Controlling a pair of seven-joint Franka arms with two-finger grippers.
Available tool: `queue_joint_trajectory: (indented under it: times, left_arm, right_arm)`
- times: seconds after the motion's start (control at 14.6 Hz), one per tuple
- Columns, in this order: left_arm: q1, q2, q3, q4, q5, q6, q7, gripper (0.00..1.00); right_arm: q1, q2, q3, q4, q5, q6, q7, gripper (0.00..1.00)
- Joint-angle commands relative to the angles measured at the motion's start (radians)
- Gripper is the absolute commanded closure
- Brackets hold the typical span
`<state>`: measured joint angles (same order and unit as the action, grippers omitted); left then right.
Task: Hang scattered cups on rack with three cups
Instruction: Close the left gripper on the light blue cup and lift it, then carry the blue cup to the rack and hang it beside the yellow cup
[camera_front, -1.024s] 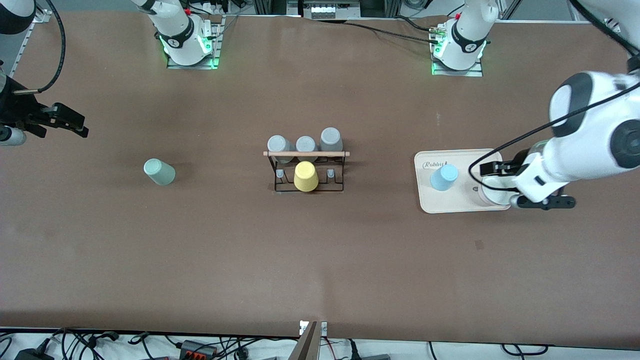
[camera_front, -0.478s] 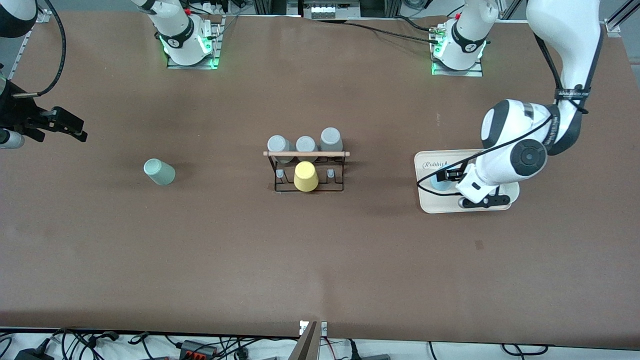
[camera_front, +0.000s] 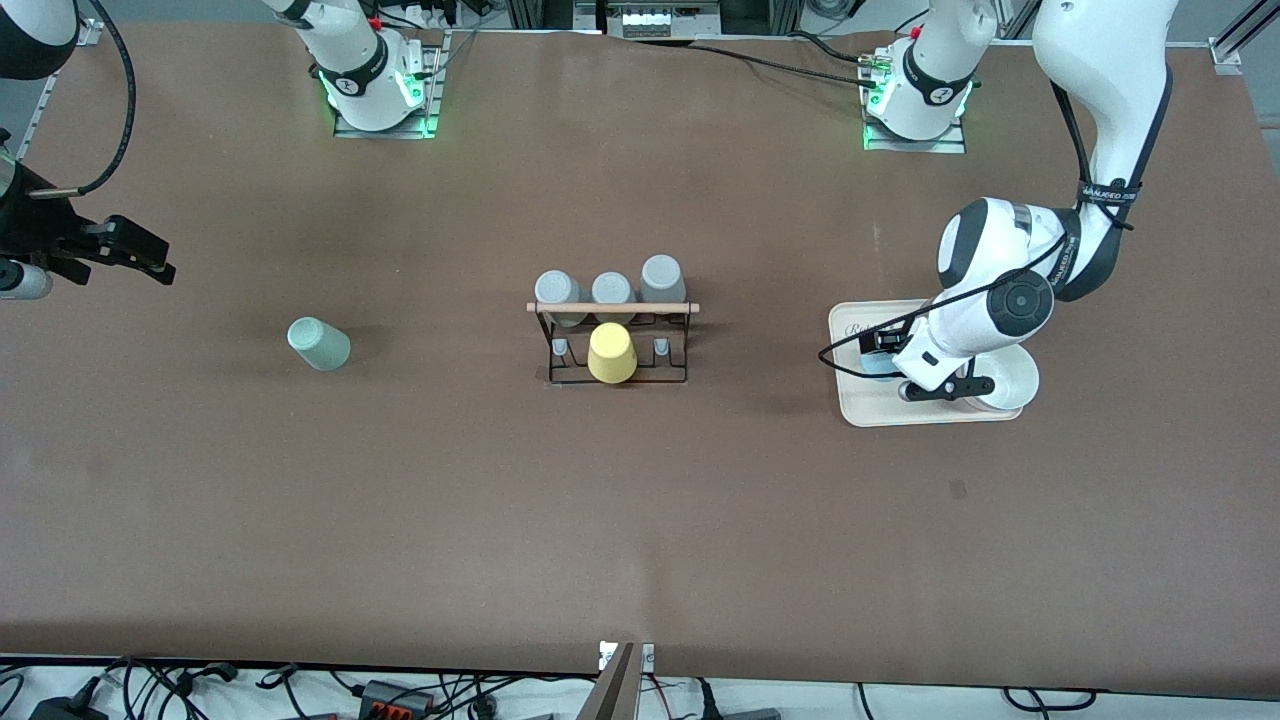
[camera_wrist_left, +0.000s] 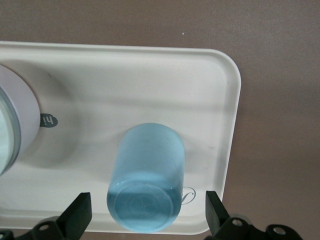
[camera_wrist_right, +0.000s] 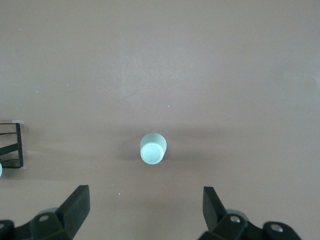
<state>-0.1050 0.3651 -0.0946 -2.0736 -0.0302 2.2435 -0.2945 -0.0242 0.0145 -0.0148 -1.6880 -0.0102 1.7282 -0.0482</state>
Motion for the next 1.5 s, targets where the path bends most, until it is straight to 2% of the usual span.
queue_joint_trajectory:
  times: [0.0,0.2,0.34,0.75,0.89,1.02,1.23,1.43]
  left_arm:
    - [0.001,-0.021,0.001,-0.058,-0.004,0.08,-0.003,0.0]
    - [0.001,-0.023,0.001,-0.076,-0.004,0.107,-0.002,0.0]
    - [0.001,-0.026,0.001,-0.082,-0.004,0.107,0.002,0.06]
    - [0.007,-0.046,0.004,-0.069,-0.004,0.068,-0.002,0.48]
    - [0.008,-0.06,0.004,-0.05,-0.004,0.062,-0.003,0.57]
    - [0.011,-0.063,0.004,0.018,-0.004,0.001,-0.005,0.57]
    - [0.013,-0.06,0.007,0.192,-0.007,-0.213,-0.017,0.57]
    - [-0.002,-0.06,-0.002,0.303,-0.02,-0.292,-0.125,0.57]
  right_arm:
    - [0.0,-0.025,0.004,-0.021,-0.011,-0.019,-0.009,0.0]
    - [0.006,-0.03,0.006,-0.021,-0.01,-0.027,-0.009,0.0]
    - [0.006,-0.03,0.004,-0.021,-0.01,-0.027,-0.01,0.0]
    - [0.007,-0.03,0.004,-0.021,-0.011,-0.027,-0.009,0.0]
    - [0.007,-0.03,0.004,-0.019,-0.011,-0.027,-0.009,0.0]
    - [0.007,-0.03,0.004,-0.019,-0.01,-0.027,-0.009,0.0]
    - [0.007,-0.03,0.004,-0.019,-0.01,-0.027,-0.009,0.0]
    - [0.007,-0.03,0.004,-0.019,-0.01,-0.025,-0.009,0.0]
